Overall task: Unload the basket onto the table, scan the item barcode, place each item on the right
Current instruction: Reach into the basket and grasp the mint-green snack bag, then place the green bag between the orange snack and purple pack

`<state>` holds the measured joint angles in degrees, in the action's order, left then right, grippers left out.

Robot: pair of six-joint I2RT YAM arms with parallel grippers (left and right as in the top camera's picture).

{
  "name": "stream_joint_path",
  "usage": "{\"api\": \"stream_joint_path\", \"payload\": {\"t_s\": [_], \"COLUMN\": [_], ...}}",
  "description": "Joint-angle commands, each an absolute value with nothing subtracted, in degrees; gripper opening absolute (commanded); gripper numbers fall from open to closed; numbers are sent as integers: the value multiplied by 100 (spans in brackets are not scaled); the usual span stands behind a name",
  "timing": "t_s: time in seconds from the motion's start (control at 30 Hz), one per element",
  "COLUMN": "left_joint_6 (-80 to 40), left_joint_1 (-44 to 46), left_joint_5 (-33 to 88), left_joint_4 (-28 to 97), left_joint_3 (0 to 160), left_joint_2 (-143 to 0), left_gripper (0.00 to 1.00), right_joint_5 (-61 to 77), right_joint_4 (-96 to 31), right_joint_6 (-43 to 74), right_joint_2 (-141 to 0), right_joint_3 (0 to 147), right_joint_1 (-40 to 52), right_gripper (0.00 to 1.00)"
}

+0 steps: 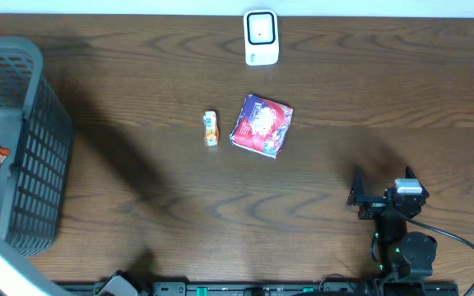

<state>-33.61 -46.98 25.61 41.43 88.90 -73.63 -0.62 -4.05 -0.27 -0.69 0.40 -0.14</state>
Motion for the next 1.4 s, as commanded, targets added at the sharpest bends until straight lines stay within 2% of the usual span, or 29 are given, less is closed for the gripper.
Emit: {"api": "stream_joint_path", "payload": {"t_s": [0.0, 0.17, 0.33, 0.43, 0.6, 0.87, 0.93, 0.97, 1.03, 1.13, 1.37], "left_joint_6": [-3658, -2604, -1468, -1308, -1310, -1313, -1310, -1310, -1310, -1310, -1315], "left_joint_1": [-3548, -1323, 773, 1815, 2558, 2768, 2768, 2768, 2768, 2762, 2565], "left_joint_5": [4425, 3754, 2029, 899, 51, -5, -5, -5, -5, -8, -5], "left_joint_4": [3927, 4178, 4779, 4904, 4858, 4890, 4925, 4930, 4925, 4928, 4928], "left_joint_3": [8956, 8936, 8932, 8932, 8932, 8932, 8932, 8932, 8936, 8984, 9037], "left_joint_2": [-7150, -7269, -7817, -8420, -9362, -10678, -10851, -10886, -10892, -10742, -9714], "left_gripper": [7, 7, 7, 7, 8, 9, 46, 57, 68, 72, 72], "right_joint_5": [-32, -32, -32, -32, -32, -32, -32, -32, -32, -32, -32], "right_joint_4": [-429, -429, -429, -429, -429, -429, -429, -429, -429, -429, -429], "right_joint_6": [36, 36, 36, 36, 36, 36, 36, 36, 36, 36, 36], "right_joint_2": [-38, -38, -38, -38, -38, -38, -38, -38, -38, -38, -38], "right_joint_3": [30, 30, 30, 30, 30, 30, 30, 30, 30, 30, 30], "right_joint_1": [-49, -49, -49, -49, -49, -49, -49, -49, -49, -49, -49], "right_gripper": [99, 99, 99, 99, 99, 99, 99, 99, 99, 99, 99]}}
